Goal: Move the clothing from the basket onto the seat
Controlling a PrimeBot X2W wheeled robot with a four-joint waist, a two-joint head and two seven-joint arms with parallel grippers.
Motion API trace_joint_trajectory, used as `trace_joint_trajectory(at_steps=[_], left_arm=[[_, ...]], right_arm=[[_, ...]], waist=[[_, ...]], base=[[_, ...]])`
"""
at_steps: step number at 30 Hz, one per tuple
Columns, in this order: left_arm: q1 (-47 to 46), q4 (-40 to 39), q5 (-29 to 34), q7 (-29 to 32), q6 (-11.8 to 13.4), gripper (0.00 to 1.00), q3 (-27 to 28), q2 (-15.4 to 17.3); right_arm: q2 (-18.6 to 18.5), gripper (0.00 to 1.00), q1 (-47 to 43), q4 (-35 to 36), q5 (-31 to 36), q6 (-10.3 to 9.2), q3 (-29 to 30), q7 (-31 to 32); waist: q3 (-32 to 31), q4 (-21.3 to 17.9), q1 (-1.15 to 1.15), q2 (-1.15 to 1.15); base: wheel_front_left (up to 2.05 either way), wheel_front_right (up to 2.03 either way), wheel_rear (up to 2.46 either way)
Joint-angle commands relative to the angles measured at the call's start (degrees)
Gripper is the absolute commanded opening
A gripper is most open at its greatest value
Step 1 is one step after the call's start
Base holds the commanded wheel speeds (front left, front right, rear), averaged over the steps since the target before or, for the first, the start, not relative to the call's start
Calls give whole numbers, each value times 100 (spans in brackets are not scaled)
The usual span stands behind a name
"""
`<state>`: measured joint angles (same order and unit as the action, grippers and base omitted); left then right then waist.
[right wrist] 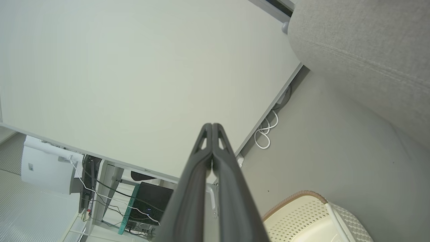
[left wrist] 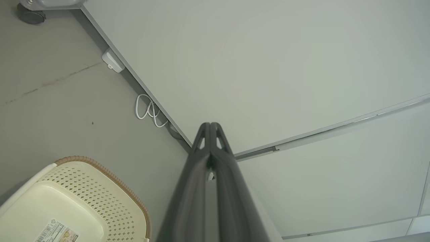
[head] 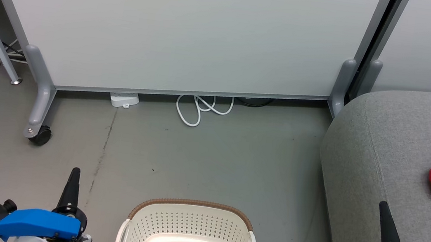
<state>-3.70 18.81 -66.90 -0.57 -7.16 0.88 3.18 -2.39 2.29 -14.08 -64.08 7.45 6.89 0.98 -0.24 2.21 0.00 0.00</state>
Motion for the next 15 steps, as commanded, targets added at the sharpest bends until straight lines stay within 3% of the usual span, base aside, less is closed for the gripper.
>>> trace_joint_trajectory(at_steps=[1,15], left_arm=[[-147,-80,-140,42,-32,0,43,-4],[-182,-206,-846,240,-39,0,198,-10]], right_arm=[[-46,0,129,47,-167,4,-8,40],[-52,0,222,38,-946,5,-18,194]], waist=[[1,-5,0,0],[11,-58,0,0]], base=[[0,0,0],[0,0,0]])
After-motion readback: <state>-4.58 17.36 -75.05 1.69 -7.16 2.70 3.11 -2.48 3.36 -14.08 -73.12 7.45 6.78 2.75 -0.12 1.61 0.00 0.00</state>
